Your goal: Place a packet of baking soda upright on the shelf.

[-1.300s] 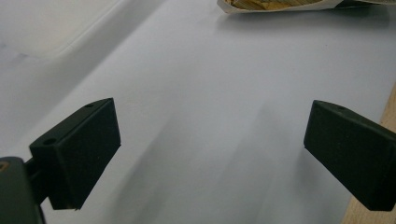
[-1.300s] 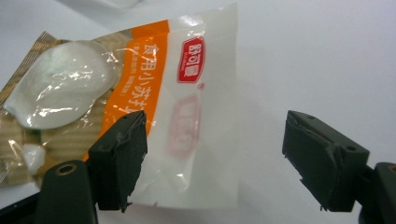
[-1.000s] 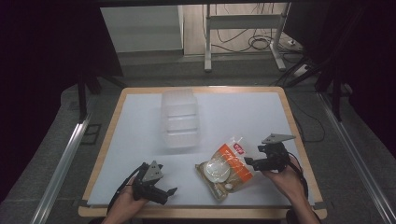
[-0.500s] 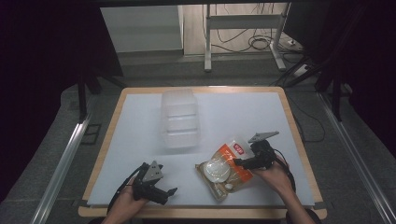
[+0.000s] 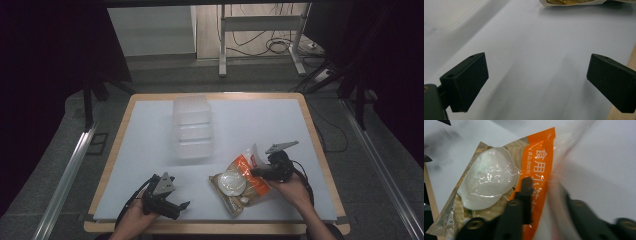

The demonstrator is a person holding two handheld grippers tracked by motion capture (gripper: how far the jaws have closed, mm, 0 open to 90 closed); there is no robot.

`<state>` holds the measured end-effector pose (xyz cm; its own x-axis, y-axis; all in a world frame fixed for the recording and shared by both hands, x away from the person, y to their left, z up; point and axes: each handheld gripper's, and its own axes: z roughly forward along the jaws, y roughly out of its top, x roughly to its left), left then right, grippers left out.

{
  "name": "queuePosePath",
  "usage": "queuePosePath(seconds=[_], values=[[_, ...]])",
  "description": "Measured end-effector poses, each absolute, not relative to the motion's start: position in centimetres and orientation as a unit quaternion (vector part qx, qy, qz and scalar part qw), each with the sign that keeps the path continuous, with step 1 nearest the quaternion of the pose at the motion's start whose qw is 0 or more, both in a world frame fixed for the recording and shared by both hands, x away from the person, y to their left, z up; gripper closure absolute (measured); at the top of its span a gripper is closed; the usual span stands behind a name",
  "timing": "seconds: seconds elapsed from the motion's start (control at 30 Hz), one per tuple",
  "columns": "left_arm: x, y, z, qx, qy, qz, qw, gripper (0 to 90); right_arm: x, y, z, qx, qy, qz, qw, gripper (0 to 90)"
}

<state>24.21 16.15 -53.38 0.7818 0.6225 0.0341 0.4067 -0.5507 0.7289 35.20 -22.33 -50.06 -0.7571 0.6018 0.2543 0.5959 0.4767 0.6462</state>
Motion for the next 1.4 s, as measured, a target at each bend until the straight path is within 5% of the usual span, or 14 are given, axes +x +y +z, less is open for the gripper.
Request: queuePosePath(seconds=[0.97,1.4], values=[[24.2,16.3,-53.3,0.866,0.298,0.151,0.371,3.8,32.1,-18.0,-42.4,0.256,0.88,0.4,0.019,88.7],[24.2,16.4,-53.2,0.866,0.299,0.152,0.371,3.8,32.6,-17.4,-39.3,0.237,0.884,0.398,0.067,88.7]])
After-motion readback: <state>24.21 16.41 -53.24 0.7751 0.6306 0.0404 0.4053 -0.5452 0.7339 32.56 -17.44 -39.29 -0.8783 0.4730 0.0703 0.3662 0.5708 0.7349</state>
